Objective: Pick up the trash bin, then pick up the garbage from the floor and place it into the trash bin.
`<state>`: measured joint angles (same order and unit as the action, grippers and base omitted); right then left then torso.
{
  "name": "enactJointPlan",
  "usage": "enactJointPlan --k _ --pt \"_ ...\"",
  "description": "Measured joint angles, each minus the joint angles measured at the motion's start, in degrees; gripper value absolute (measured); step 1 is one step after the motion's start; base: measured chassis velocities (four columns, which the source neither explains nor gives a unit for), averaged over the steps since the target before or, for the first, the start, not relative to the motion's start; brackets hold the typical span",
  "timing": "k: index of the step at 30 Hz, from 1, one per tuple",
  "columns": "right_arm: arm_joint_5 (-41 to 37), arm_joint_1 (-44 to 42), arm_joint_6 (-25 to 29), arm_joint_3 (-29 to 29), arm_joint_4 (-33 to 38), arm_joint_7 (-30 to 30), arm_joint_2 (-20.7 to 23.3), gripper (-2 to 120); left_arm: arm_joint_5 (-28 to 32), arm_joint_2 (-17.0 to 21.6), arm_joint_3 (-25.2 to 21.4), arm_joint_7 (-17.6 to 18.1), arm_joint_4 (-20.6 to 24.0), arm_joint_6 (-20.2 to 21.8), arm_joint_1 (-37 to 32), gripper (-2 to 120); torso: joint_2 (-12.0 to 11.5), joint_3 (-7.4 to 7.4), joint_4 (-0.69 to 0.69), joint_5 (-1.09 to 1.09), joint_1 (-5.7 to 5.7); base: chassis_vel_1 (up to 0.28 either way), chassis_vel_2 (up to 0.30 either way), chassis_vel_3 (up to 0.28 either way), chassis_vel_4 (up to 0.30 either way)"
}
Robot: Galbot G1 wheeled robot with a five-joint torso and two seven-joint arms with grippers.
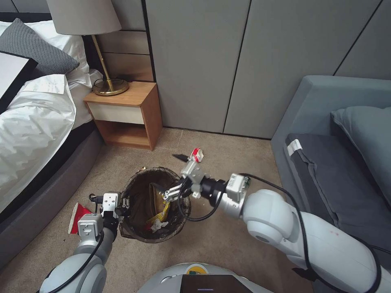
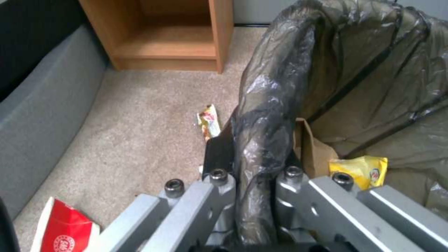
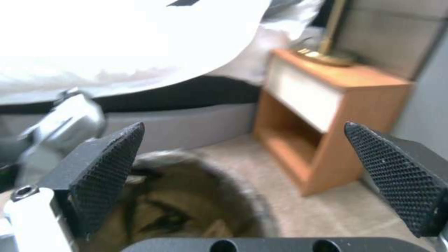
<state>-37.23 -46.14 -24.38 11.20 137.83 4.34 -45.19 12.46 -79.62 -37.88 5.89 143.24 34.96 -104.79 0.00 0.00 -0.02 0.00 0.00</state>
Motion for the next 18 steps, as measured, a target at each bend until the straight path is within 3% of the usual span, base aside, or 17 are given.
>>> enactJointPlan --k 7,10,12,14,18 --pt "-0.19 -7.11 -0.08 -9.55 -0.79 8.15 -1.31 100 0.63 -0.1 -0.63 0.24 0.0 0.05 -0.48 4 0.0 0.0 0.02 0.01 0.0 0.0 0.0 0.0 0.0" --pt "2.75 -13.49 -0.69 -18.64 -3.37 11.07 -4.3 100 1.4 -0.23 -0.63 0.52 0.0 0.12 -0.48 4 0.0 0.0 0.03 0.01 0.0 0.0 0.0 0.0 0.0" --pt "3.4 -14.84 -0.75 -20.51 -3.78 11.17 -4.82 100 1.53 -0.18 -0.63 0.55 0.0 0.14 -0.52 4 0.0 0.0 0.03 0.01 0.0 0.0 0.0 0.0 0.0" --pt "5.14 -20.15 -1.33 -27.24 -5.06 11.74 -6.79 100 2.05 0.18 -0.83 0.61 0.0 0.22 -0.8 4 0.0 0.0 0.0 0.02 0.0 0.0 0.0 0.0 0.0" --pt "5.26 -26.25 -3.72 -34.05 -6.64 14.99 -10.19 100 2.57 0.46 -0.88 0.77 0.0 0.38 -0.68 4 0.0 0.0 -0.01 0.01 0.0 0.0 0.0 0.0 0.0"
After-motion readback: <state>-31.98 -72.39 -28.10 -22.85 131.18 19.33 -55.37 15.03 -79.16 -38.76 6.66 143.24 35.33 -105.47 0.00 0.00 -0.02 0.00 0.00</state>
